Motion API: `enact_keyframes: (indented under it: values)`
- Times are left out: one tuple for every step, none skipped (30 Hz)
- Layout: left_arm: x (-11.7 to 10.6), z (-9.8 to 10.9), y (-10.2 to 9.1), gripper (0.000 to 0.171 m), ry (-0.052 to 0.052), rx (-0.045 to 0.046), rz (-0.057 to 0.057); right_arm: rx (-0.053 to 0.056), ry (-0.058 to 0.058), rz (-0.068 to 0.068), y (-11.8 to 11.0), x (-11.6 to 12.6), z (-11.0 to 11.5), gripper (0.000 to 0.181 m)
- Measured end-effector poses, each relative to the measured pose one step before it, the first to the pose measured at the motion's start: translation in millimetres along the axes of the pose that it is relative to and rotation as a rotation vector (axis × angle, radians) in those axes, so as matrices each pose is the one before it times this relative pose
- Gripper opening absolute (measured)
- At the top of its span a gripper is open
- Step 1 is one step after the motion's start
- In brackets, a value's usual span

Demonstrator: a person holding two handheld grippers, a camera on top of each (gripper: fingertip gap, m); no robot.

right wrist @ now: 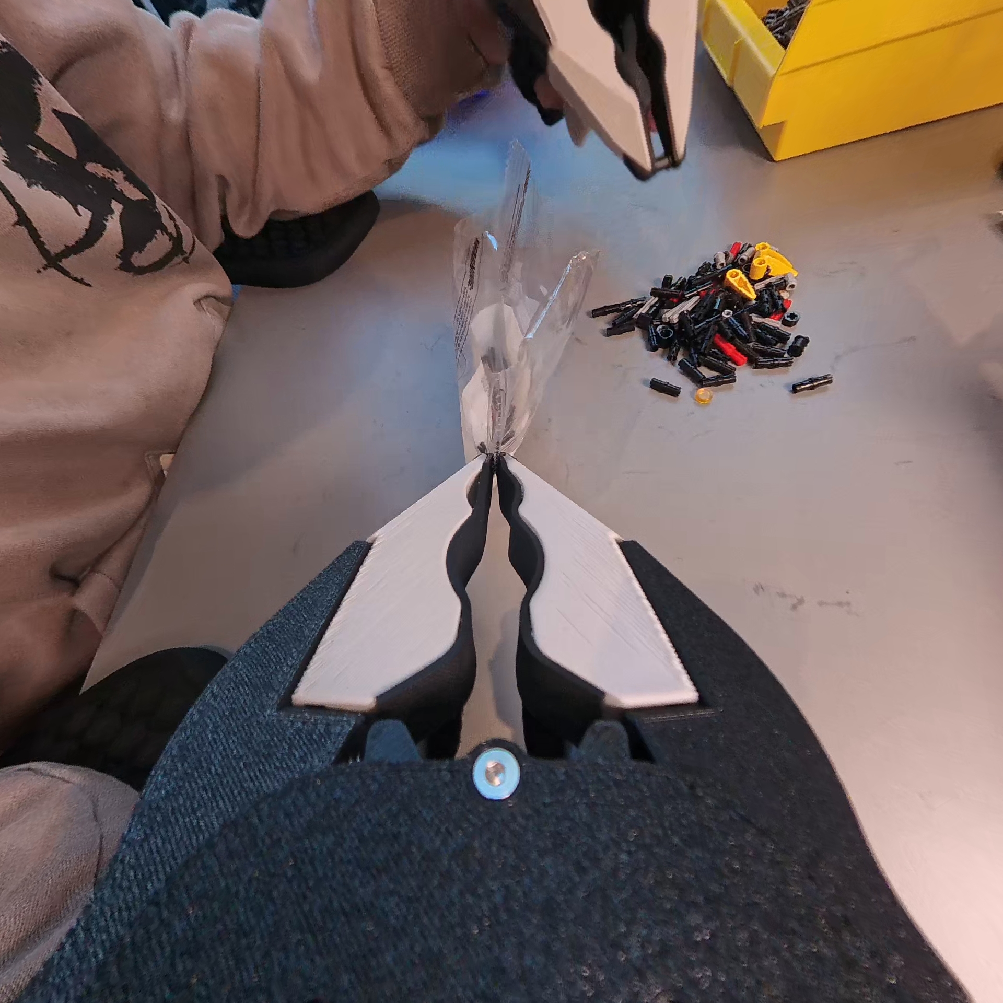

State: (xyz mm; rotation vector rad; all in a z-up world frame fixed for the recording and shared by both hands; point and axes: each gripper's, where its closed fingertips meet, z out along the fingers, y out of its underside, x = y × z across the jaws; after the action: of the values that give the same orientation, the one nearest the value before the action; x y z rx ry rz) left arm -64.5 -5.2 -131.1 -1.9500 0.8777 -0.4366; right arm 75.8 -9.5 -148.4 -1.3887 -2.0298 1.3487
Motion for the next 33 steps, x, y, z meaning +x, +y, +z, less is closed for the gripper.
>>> enact_keyframes:
  values:
    - [12.76,-3.96,-23.83,0.006,0.0311,0.07321,0.0227,0.0005,-0.0008,0.0007,-0.18,0.22,0.85,0.0]
    - [12.94,0.03,-20.16,0.006,0.0281,0.05192,0.0281,-0.0008,-0.0022,0.0006,0.0,-0.04,1.22,0.001]
    - [10.49,3.43,-13.96,0.005,0.0167,0.02561,0.0299,-0.0024,-0.0036,0.0001,0.22,-0.46,1.43,0.001]
    - [7.29,5.59,-6.94,0.006,0.0054,0.00106,0.0264,-0.0027,-0.0025,-0.001,0.2,-0.38,1.17,0.001]
    - [4.58,6.39,-1.55,0.006,-0.0004,-0.01268,0.0193,-0.0025,-0.0021,-0.0011,0.13,-0.47,1.12,0.001]
    - [2.67,6.14,1.04,0.007,-0.0018,-0.01317,0.008,-0.0026,-0.002,-0.001,0.15,-0.48,0.69,0.001]
    - [3.83,5.02,1.91,0.009,0.015,-0.00875,-0.0055,-0.0016,-0.0001,-0.002,-0.08,-0.35,0.41,0.001]
    - [4.68,3.55,1.72,0.011,0.028,-0.0037,-0.0125,-0.0009,0.0006,-0.0018,-0.07,-0.18,0.05,0.001]
    - [1.93,1.56,1.63,0.014,0.015,-0.00077,-0.0072,-0.0011,0.0004,-0.0016,-0.03,-0.33,-0.15,0.0]
    - [-3.0,-0.71,1.52,0.017,-0.0119,0.00162,-0.002,-0.0014,0.0014,-0.0011,0.13,0.04,-0.28,0.0]
    - [-6.38,-2.98,1.56,0.018,-0.0238,0.00368,-0.0063,-0.001,0.0011,-0.0005,0.13,0.0,-0.38,0.001]
    - [-9.14,-4.67,2.53,0.018,-0.0295,0.00545,-0.0159,-0.0007,0.0007,-0.0001,0.16,-0.04,-0.48,0.001]
    - [-12.76,-5.42,5.83,0.018,-0.0408,-0.00295,-0.0213,-0.0004,0.0002,0.0004,0.05,-0.09,-0.56,0.001]
    - [-15.01,-4.76,11.7,0.018,-0.0476,-0.02476,-0.0216,-0.0001,0.0008,0.0005,0.09,0.01,-0.49,0.0]
    - [-15.05,-3.0,18.31,0.019,-0.0445,-0.05381,-0.0189,-0.0002,0.0013,0.0006,0.2,0.18,-0.5,0.001]
    - [-12.53,-0.06,23.42,0.021,-0.0316,-0.07537,-0.0112,0.0002,0.0018,0.0002,-0.01,0.22,-0.4,0.0]
    - [-8.7,2.82,24.54,0.025,-0.0128,-0.07657,-0.0116,0.0006,0.001,0.0003,-0.01,0.24,-0.13,0.0]
    - [-3.38,4.96,21.64,0.027,0.013,-0.06134,-0.0182,0.0007,-0.0006,0.0007,-0.06,0.02,0.12,0.001]
    - [1.07,5.66,15.93,0.029,0.0313,-0.03805,-0.0175,0.0013,-0.0017,0.0009,-0.27,-0.14,0.35,0.001]
    - [2.07,4.93,9.65,0.03,0.0265,-0.01661,-0.0069,-0.0006,-0.0014,0.0011,0.18,-0.07,0.31,0.001]
    - [1.34,3.64,4.77,0.03,0.0133,-0.00507,0.0049,-0.0018,0.0,0.0004,0.42,0.12,0.33,0.001]
    - [0.68,1.66,1.17,0.03,0.0074,-0.00352,0.0047,-0.0003,-0.0005,0.0011,0.26,0.14,0.09,0.001]
    - [-0.11,-0.48,-2.84,0.03,0.0033,0.00904,0.0059,0.0,0.0,0.0013,0.18,0.12,0.0,0.001]
    - [0.09,0.02,-3.41,0.03,0.0029,0.01221,0.0084,-0.0002,0.0006,0.0007,0.08,0.36,-0.05,0.001]
    - [1.58,1.21,-1.68,0.029,0.0115,0.00375,0.0076,0.0006,-0.0004,0.0006,0.01,0.02,0.04,0.001]
    - [1.95,2.64,1.4,0.027,0.0139,-0.01479,0.0067,0.0009,-0.0007,0.0006,-0.06,0.08,0.25,0.001]
    - [1.23,2.87,1.61,0.027,0.0081,-0.01788,0.0085,0.0002,-0.0001,0.0007,-0.1,0.1,0.27,0.001]
    - [0.51,1.23,-2.95,0.023,0.0029,0.00863,0.0107,-0.0009,-0.0007,0.0003,0.06,-0.06,0.42,0.0]
    - [0.42,1.64,-1.04,0.022,0.0032,-0.00551,0.0086,-0.0006,-0.0009,0.0,0.12,-0.24,0.35,0.0]
    - [-0.72,1.54,-1.29,0.02,-0.0044,-0.00296,0.0097,0.0001,-0.0002,0.0005,-0.04,0.06,0.2,0.0]
    - [-0.12,1.5,-1.3,0.018,-0.0024,-0.00088,0.0102,0.0,0.0002,0.0004,-0.12,0.0,0.19,0.0]
    - [0.59,1.04,-0.86,0.017,0.0015,-0.00083,0.0054,0.0,-0.0001,0.0002,0.02,-0.04,0.17,0.0]
    - [0.36,0.31,-0.22,0.015,0.0004,-0.00344,0.0028,0.0002,-0.0005,0.0004,0.05,-0.08,0.07,0.0]
